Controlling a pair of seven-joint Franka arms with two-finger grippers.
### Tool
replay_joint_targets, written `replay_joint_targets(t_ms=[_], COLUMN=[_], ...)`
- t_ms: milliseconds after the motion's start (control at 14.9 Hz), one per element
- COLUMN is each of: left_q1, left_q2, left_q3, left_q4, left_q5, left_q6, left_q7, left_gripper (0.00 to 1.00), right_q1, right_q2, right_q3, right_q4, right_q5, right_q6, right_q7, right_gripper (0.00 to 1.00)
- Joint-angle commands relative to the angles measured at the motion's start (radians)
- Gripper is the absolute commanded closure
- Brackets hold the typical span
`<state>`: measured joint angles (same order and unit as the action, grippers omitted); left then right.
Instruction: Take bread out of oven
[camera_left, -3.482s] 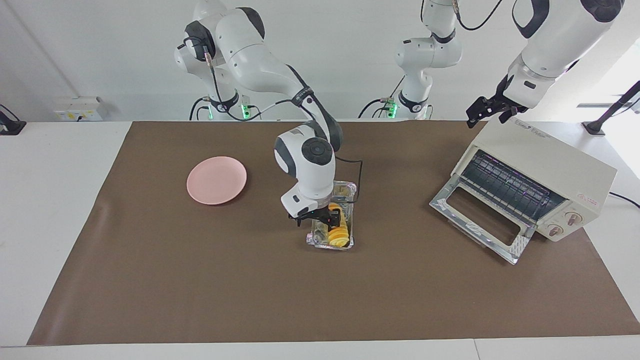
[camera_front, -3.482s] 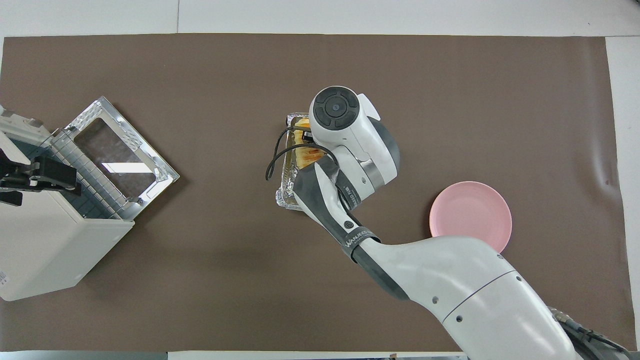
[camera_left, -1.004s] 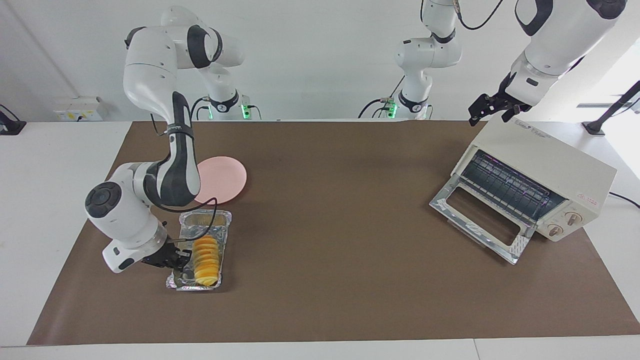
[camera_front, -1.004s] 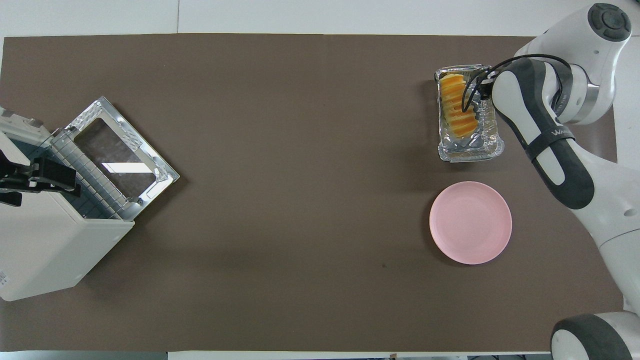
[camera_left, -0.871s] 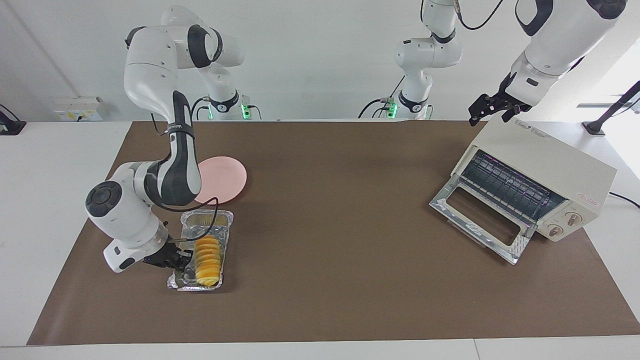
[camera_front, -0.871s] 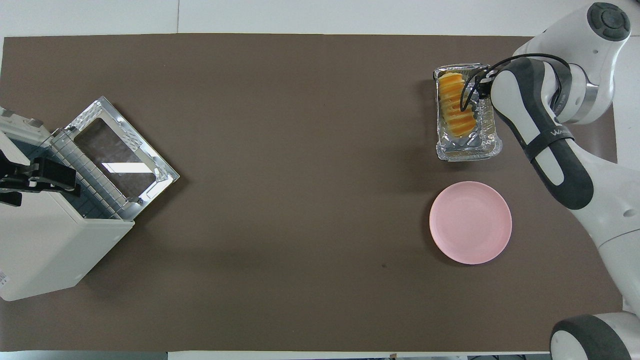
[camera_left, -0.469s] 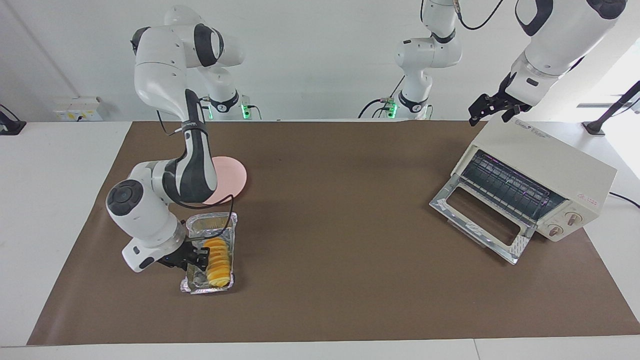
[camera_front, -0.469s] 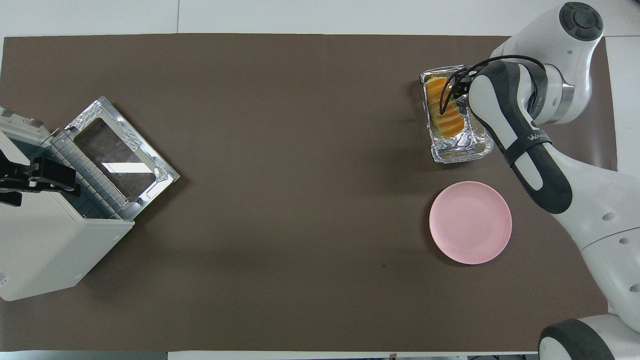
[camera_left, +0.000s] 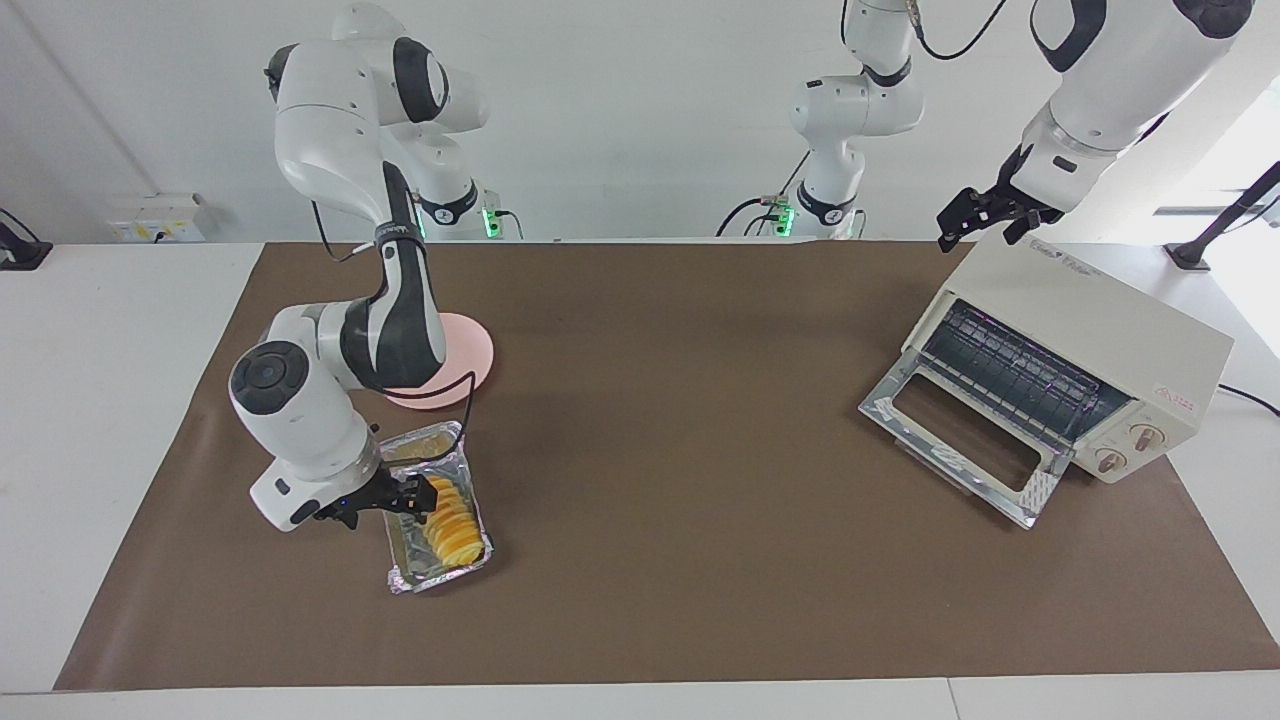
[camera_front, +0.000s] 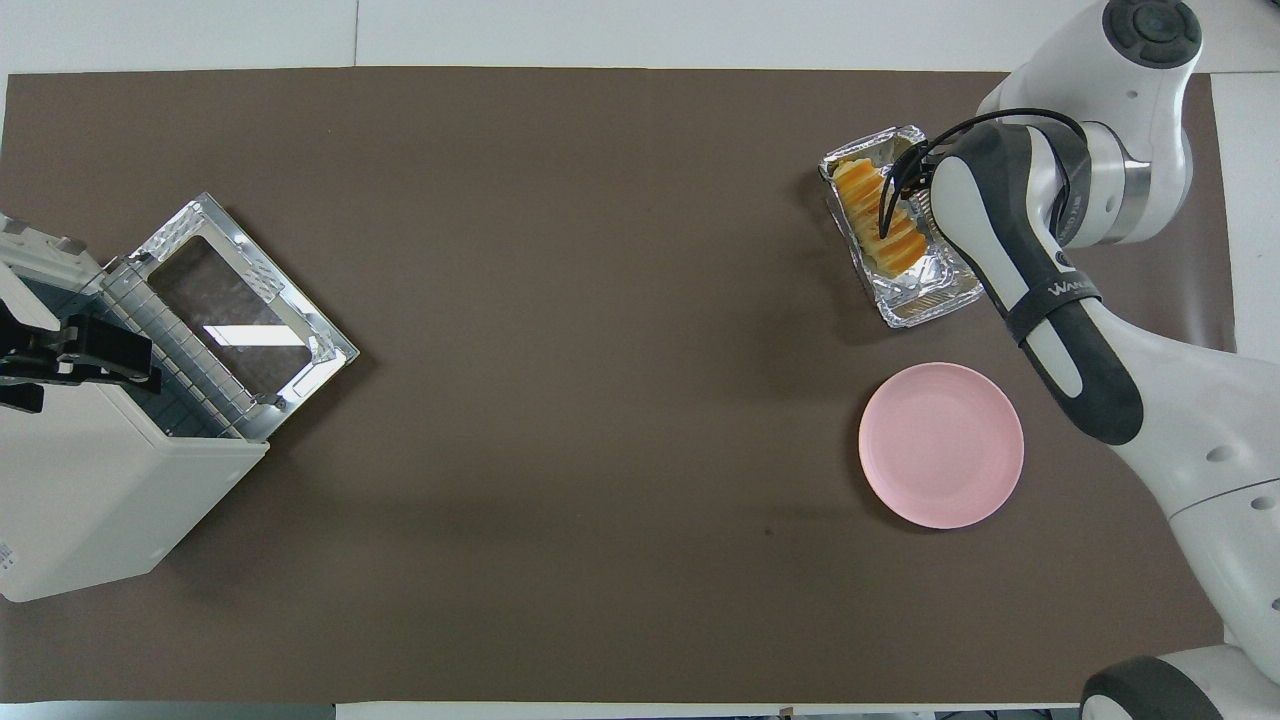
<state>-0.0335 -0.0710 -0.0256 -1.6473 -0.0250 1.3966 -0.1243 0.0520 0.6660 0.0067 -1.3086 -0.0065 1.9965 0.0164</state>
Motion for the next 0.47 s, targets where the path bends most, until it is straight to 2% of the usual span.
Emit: replay_joint_targets(t_ms=[0,268,402], left_q1=[0.014,0.014,0.014], left_q2=[-0.001,-0.001,-0.001], left_q3=[-0.010,-0.010,-0.010], left_q4=[0.007,0.007,0.007], left_q5=[0.016,0.016,0.016], left_q6=[-0.018,-0.018,-0.018], left_q7=[0.014,0.014,0.014], left_gripper=[0.00,0.00,0.00], right_q1=[0.032,0.055,0.065], right_q2=[-0.029,-0.032,-0.054], right_q3=[0.006,0.006,0.006], right_q4=[-0.037,-0.044,-0.105], right_q5=[-0.021,-0.023,-0.032], right_q6=[-0.027,-0.050,-0.021], right_q7=[0.011,0.005,-0.009], right_gripper=[0.00,0.00,0.00])
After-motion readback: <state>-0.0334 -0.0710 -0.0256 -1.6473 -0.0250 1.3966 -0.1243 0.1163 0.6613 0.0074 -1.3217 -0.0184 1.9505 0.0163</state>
